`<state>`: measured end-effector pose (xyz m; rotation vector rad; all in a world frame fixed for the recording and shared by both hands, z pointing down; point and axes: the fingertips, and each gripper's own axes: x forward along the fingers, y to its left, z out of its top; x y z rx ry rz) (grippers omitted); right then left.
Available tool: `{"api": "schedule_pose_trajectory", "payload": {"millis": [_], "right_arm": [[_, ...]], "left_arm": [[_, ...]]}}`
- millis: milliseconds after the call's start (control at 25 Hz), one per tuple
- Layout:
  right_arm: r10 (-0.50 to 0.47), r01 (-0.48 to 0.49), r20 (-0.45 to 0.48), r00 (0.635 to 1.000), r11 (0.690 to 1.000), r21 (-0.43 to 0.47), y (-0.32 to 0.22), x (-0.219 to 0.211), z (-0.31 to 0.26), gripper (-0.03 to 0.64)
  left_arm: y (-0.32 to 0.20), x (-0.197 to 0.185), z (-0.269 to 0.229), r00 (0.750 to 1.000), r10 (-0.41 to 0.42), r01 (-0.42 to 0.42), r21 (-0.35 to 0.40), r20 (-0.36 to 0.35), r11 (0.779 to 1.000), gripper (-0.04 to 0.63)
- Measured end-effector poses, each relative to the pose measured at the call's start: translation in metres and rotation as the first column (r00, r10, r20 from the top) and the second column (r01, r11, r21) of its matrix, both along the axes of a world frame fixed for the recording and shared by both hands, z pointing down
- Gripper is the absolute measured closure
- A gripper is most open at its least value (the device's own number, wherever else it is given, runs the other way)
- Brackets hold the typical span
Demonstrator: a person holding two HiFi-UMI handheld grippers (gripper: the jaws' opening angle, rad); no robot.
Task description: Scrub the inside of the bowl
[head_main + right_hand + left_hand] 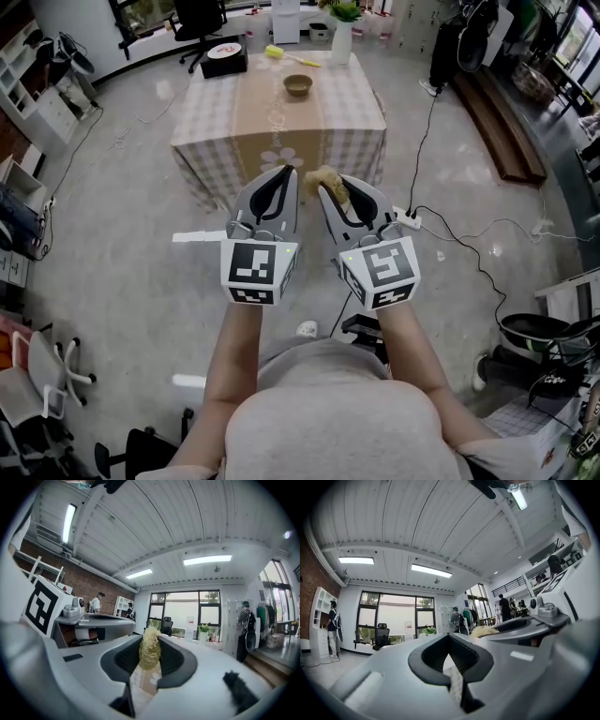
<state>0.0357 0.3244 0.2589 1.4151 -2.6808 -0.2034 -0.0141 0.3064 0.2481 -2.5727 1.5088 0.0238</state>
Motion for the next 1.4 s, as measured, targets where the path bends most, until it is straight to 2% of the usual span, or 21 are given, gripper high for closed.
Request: {"api": "schedule_pose_trajectory", "payload": {"millis": [800, 1200, 1400], "right_arm": [[0.0, 0.001, 0.011, 1.0, 0.999, -0.053, -0.094, -0.006, 0.012, 0.52], [-0.024, 0.025, 0.015, 1.0, 0.998, -0.065, -0.149, -0.008, 0.02, 0.52], [-0.037, 0.038, 0.022, 0.999, 0.997, -0.072, -0.181, -0.009, 0.024, 0.52]], "left_arm": [[-0.09, -0.003, 0.013, 1.0, 0.011, -0.01, -0.024, 0.028, 1.0, 0.591], [-0.143, -0.006, 0.019, 1.0, -0.026, 0.027, -0.04, 0.017, 0.999, 0.591], [-0.172, 0.001, 0.022, 0.999, -0.018, 0.019, -0.043, 0.033, 0.999, 0.591]]}}
